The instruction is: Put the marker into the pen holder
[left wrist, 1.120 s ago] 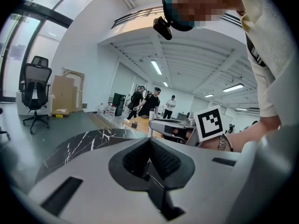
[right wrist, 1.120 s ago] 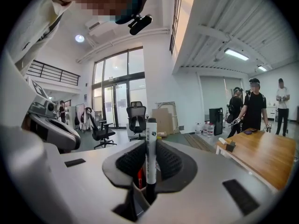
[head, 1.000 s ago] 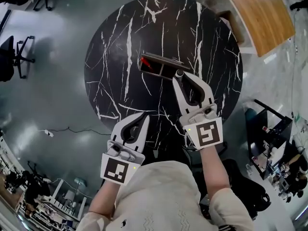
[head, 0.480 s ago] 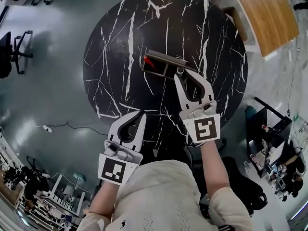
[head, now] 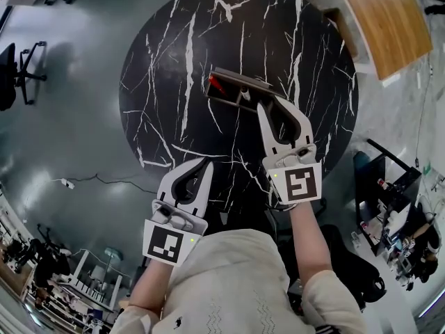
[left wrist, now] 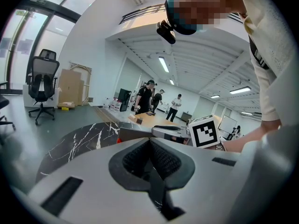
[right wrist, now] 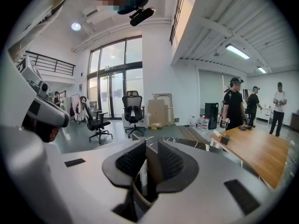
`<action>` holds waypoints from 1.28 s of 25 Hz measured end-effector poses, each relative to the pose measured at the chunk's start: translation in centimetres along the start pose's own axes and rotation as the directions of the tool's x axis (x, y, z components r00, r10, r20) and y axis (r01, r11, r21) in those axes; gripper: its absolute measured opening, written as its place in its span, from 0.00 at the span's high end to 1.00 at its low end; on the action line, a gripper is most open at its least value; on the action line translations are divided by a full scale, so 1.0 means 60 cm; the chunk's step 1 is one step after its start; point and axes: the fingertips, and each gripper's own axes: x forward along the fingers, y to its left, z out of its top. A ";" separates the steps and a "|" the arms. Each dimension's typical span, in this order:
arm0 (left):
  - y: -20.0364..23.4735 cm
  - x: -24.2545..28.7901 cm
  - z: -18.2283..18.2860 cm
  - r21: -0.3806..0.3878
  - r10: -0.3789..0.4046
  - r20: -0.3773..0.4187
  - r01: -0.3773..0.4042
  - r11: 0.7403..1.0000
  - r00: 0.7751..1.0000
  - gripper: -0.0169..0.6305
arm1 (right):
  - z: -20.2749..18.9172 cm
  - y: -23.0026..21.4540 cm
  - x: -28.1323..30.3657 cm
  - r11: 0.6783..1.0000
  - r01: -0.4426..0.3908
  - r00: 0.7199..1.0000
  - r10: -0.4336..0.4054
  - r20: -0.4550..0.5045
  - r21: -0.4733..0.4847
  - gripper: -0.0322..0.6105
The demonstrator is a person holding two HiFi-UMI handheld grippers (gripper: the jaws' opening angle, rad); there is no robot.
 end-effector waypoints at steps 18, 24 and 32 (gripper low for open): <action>-0.100 -0.036 0.035 0.077 -0.090 0.081 0.083 0.994 0.993 0.96 | 0.054 0.027 -0.148 1.000 -0.014 1.000 0.014 0.003 -0.001 0.93; -0.158 -0.062 0.050 0.128 -0.135 0.123 0.120 0.984 0.983 0.96 | 0.069 0.031 -0.232 0.998 0.009 1.000 -0.010 0.016 0.066 0.93; -0.203 -0.101 0.082 0.187 -0.166 0.193 0.130 0.974 0.967 0.96 | 0.099 0.063 -0.324 0.998 0.008 0.999 -0.010 0.036 0.057 0.93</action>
